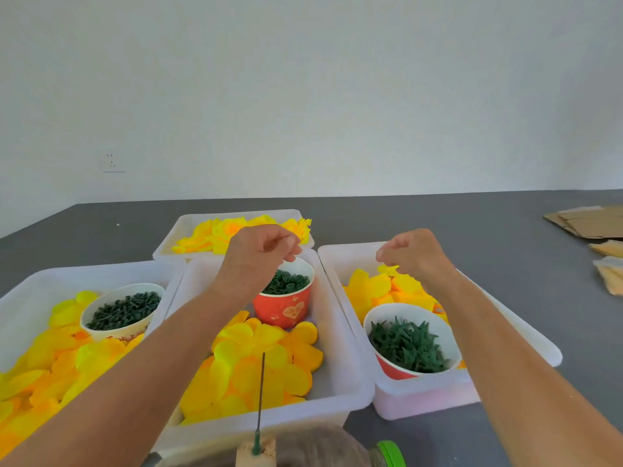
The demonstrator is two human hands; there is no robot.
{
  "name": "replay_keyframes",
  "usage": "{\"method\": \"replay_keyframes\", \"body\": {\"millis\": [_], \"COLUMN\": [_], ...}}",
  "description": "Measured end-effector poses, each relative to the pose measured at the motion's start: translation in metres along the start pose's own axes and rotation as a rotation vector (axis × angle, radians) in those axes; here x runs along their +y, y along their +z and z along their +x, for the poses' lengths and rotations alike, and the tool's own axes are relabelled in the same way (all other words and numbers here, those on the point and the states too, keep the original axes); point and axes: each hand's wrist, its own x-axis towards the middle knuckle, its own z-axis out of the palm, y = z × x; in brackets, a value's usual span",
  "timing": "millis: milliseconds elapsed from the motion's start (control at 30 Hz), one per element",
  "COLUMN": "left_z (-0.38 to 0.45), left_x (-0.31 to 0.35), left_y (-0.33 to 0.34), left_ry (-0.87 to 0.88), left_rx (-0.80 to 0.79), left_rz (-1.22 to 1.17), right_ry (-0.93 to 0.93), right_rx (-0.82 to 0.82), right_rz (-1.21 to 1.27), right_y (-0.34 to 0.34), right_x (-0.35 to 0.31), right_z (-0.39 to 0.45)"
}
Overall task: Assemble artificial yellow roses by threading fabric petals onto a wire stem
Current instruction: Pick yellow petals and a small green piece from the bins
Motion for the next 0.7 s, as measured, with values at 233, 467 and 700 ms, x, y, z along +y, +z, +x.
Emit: {"method": "replay_keyframes", "body": {"millis": [233, 467, 700], "left_z": [0.004, -0.006, -0.012], "left_x": [-0.012, -0.025, -0.028], "left_y": [0.025, 0.031, 0.029], "left_ry": [-0.013, 0.020, 0.062], "left_rx": [-0.048, -0.080, -0.111], "left_rz": [-0.014, 0.109, 0.249], "right_ry": [0.172, 0.150, 0.071], "right_rx": [-0.106, -0.180, -0.231], "right_rz": [-0.604, -0.602, -0.203], "right_y": [0.007, 0.018, 0.010], "right_x": [0.030, 0.038, 0.040], "right_z": [0.016, 0.004, -0.003]}}
